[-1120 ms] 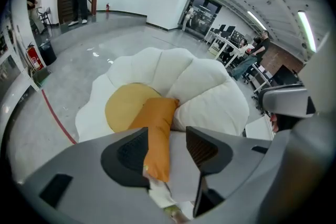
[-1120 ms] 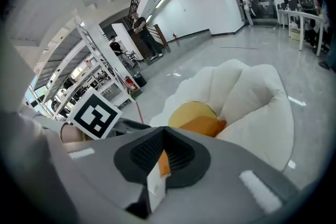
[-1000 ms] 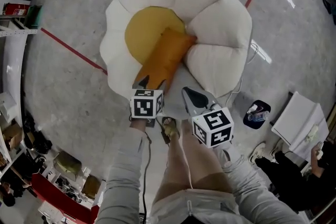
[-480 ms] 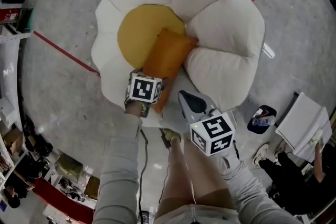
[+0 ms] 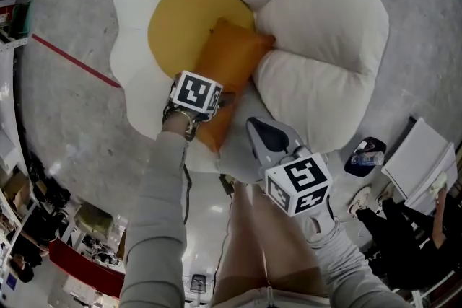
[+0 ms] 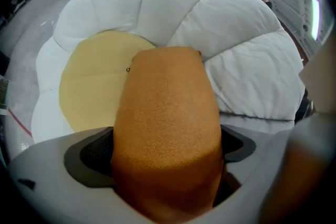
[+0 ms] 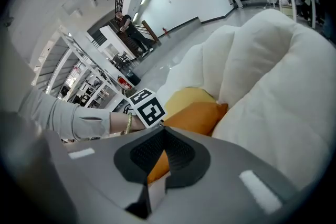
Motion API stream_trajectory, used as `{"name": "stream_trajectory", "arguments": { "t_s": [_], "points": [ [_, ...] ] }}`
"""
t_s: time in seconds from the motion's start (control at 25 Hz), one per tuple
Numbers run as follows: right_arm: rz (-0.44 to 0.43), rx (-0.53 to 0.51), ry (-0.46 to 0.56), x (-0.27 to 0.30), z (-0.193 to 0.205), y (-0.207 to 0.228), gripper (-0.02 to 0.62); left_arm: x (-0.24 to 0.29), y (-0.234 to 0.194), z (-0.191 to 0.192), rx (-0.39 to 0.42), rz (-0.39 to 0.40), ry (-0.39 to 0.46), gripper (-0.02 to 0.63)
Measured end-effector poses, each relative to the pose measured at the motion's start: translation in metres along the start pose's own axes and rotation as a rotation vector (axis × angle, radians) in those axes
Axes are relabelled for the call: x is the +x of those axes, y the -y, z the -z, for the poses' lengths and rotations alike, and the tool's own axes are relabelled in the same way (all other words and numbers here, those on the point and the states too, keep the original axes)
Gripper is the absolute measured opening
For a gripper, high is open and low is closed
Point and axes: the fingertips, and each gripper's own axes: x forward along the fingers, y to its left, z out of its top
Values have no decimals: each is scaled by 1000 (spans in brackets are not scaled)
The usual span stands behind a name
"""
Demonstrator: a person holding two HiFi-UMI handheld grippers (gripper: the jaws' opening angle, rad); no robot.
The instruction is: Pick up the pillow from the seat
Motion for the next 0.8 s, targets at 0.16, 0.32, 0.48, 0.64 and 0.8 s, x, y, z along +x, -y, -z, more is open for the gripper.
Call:
{"name": "stream_trajectory", "arguments": {
  "t_s": [0.16, 0.32, 0.48, 0.64, 0.8],
  "points": [
    [1, 12, -3, 6, 6, 1, 0, 9, -1, 2, 0, 39, -40, 591],
    [-1, 13, -8, 9, 13, -3, 0, 10, -1, 3, -1, 56, -54, 589],
    [0, 6, -10, 6, 16, -9, 0, 4, 1, 5, 16, 35, -26, 551],
    [5, -2, -2, -2, 16, -15, 0, -3, 4, 7, 35, 13, -4, 487],
    [10, -10, 14, -12, 12, -20, 0, -14, 6, 8, 38, -24, 33, 458]
  ]
}}
